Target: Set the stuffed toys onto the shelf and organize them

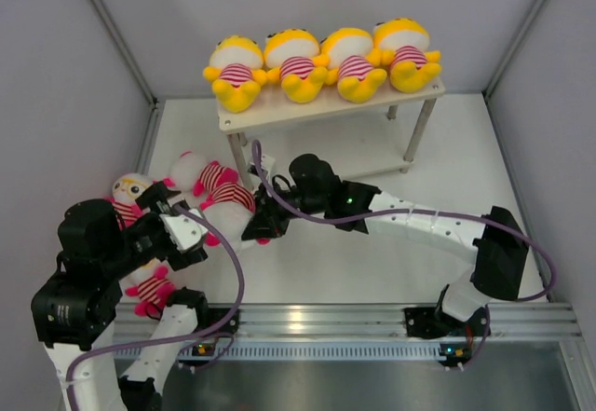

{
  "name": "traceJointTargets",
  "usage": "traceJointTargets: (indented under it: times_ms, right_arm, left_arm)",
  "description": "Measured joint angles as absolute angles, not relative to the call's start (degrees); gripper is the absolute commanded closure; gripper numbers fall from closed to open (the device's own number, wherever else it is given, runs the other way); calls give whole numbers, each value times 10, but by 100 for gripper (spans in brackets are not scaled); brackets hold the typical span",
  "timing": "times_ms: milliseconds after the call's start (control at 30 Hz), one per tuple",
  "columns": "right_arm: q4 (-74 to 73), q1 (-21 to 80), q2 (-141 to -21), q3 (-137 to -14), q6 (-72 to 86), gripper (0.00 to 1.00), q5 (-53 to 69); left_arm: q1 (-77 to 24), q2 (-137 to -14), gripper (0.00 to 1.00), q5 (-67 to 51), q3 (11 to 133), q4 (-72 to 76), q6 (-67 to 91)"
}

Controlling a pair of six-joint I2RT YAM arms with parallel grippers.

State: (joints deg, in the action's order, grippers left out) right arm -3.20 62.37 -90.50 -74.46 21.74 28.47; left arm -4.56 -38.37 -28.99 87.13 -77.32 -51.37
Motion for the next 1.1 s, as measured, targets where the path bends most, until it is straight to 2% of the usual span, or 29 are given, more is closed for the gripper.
traceJointTargets:
  times_ms: [733, 800, 833, 867, 933, 1000, 1033, 1100]
  right_arm:
    - [-163, 608, -905, -872, 206, 100, 293]
    - [-164, 607, -906, -872, 205, 96, 302]
    - [-164, 607, -906, -872, 203, 94, 309]
    - [-164, 607, -906, -871, 200, 93, 316]
    - [-165, 608, -906, -871, 192, 93, 329]
    - [-165, 609, -905, -871, 181, 88, 334]
    - [-166, 609, -904, -871, 175, 84, 333]
    - [-176, 608, -901, -871, 159, 57, 332]
  left_arm:
    - [-54, -423, 1, -395, 807, -770, -636]
    - [-53, -430, 3, -402, 803, -769, -648]
    - [-53, -434, 7, -407, 801, -769, -653]
    - [-53, -437, 33, -415, 798, -769, -657]
    - [-53, -441, 66, -428, 791, -767, -664]
    - [-53, -444, 100, -440, 782, -768, -672]
    - [-53, -444, 100, -443, 777, -768, -672]
    - [-53, -444, 100, -454, 769, -768, -670]
